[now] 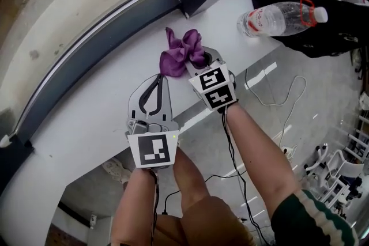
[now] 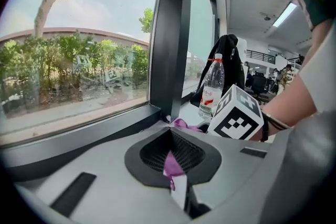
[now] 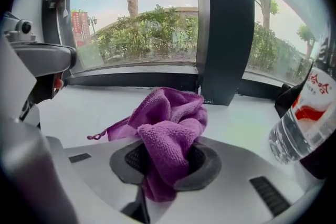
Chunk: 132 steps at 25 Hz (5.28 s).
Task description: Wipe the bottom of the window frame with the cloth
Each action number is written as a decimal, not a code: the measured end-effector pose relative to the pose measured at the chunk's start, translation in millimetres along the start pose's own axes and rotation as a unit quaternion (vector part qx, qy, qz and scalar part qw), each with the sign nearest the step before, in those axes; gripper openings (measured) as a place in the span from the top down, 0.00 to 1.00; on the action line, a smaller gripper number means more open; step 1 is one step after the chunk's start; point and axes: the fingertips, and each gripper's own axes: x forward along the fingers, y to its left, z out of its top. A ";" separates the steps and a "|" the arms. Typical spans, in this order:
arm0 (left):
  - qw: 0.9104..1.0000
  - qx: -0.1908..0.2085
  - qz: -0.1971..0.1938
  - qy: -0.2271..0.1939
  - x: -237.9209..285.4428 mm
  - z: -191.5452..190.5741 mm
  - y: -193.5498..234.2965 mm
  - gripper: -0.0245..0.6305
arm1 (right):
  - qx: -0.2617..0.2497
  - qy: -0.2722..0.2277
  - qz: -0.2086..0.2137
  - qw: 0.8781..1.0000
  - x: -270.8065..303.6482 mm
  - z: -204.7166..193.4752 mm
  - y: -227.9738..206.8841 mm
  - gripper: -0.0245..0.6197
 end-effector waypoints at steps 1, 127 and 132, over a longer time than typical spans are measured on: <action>1.000 -0.002 -0.003 -0.001 0.4 0.1 -3.8 0.95 | 0.000 0.002 0.001 1.000 -3.5 -4.7 1.5 0.80; 0.925 -0.179 0.334 0.026 -507.0 -289.4 330.3 0.95 | -0.313 -0.005 0.270 0.911 53.0 15.3 711.3 0.80; 0.921 -0.189 0.341 0.029 -515.3 -296.2 335.6 0.95 | -0.320 -0.003 0.297 0.900 56.9 18.6 743.0 0.80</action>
